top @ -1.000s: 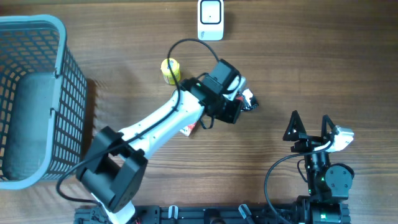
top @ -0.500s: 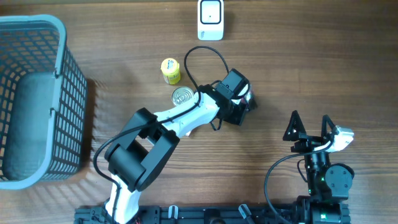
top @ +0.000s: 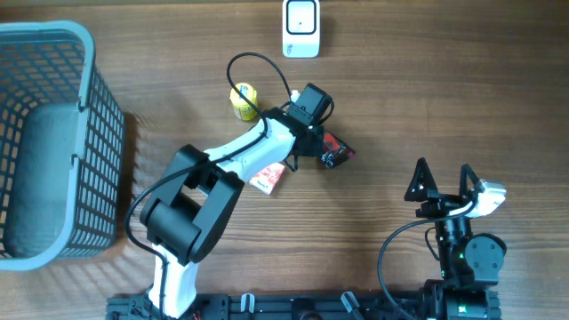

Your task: Scan the item barcode

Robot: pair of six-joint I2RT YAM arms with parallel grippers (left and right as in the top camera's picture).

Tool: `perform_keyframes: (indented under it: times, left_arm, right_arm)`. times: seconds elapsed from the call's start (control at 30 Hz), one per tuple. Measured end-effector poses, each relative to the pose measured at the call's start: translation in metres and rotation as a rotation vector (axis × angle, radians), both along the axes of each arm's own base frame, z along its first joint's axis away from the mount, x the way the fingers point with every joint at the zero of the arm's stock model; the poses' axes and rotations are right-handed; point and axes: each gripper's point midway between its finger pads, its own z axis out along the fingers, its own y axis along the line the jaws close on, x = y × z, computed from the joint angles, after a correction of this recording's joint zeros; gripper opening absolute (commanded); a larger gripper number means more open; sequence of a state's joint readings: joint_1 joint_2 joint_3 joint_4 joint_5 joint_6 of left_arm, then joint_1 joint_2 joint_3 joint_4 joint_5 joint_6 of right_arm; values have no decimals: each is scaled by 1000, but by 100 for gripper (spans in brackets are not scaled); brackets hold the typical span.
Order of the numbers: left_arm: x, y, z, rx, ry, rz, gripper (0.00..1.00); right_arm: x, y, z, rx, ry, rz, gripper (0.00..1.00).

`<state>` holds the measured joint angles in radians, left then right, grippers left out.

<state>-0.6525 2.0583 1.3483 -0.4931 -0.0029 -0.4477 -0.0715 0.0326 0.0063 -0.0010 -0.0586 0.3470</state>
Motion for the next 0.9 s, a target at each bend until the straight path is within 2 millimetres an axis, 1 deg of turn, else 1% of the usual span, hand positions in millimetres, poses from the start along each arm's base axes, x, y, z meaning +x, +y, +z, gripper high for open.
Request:
perform_keyframes:
  times: [0.13, 0.2, 0.27, 0.33, 0.4, 0.47, 0.53, 0.6, 0.73, 0.8, 0.83, 0.9]
  left_arm:
    - [-10, -16, 4, -97, 66, 66, 42]
    - [-17, -20, 8, -134, 108, 95, 56]
    - [-17, -21, 17, -155, 107, 116, 61]
    - [-11, -25, 33, -199, 76, 140, 62]
    - [-2, -32, 45, -253, 43, 173, 76]
    - [2, -36, 48, -279, 34, 198, 81]
    - [8, -40, 53, -317, 20, 227, 83]
    - [9, -41, 54, -333, 27, 259, 83]
    - [11, -43, 55, -369, 50, 338, 78]
    - [14, -45, 57, -386, 48, 356, 77]
    - [15, -46, 56, -395, 46, 364, 77]
    - [16, -46, 49, -395, 62, 388, 77]
  right_arm:
    - [0, 0, 0, 0, 0, 0, 100]
    - [0, 0, 0, 0, 0, 0, 100]
    - [0, 0, 0, 0, 0, 0, 100]
    - [0, 0, 0, 0, 0, 0, 100]
    - [0, 0, 0, 0, 0, 0, 100]
    - [0, 0, 0, 0, 0, 0, 100]
    - [0, 0, 0, 0, 0, 0, 100]
    - [0, 0, 0, 0, 0, 0, 100]
    - [0, 0, 0, 0, 0, 0, 100]
    - [0, 0, 0, 0, 0, 0, 100]
    - [0, 0, 0, 0, 0, 0, 100]
    - [0, 0, 0, 0, 0, 0, 100]
